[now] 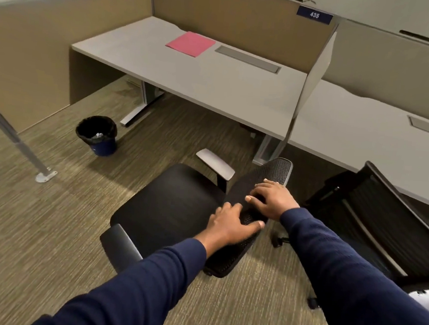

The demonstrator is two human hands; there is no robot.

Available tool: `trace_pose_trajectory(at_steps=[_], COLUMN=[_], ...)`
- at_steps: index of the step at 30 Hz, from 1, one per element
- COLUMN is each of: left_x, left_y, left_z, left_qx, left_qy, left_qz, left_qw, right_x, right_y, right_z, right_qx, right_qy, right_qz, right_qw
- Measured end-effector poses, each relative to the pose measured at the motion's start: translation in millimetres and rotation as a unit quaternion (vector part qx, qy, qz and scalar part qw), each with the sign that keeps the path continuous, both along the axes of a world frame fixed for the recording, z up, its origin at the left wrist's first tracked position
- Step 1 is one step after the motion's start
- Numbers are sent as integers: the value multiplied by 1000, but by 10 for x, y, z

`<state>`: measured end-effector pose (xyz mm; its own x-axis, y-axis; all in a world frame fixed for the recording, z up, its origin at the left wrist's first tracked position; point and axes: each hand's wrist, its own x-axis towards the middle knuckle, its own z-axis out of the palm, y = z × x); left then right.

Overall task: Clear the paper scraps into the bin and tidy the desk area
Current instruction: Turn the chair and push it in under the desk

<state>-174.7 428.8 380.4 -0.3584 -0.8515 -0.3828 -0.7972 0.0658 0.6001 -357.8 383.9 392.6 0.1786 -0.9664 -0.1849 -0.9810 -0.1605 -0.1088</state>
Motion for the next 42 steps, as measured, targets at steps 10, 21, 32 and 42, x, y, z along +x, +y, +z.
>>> trace_pose_trajectory(at_steps=[10,21,32,42], left_x=[-43,264,1000,1766], left_y=[38,-431,-1101,-1801], left_z=[-68,-21,101,388], left_qx=[-23,-5,32,73], left_qy=[-20,0,-28,-93], left_qz=[-91,-116,-154,-194], left_qw=[995,993,987,974], right_x=[154,411,1135,1722], right_y=[118,-273,-723,-1114], right_z=[-285,-271,-243,-166], right_qx=[-88,-100,-71,-73], right_qy=[-25,-19,30,48], right_qz=[-67,-84,-127,-115], right_qw=[994,991,989,990])
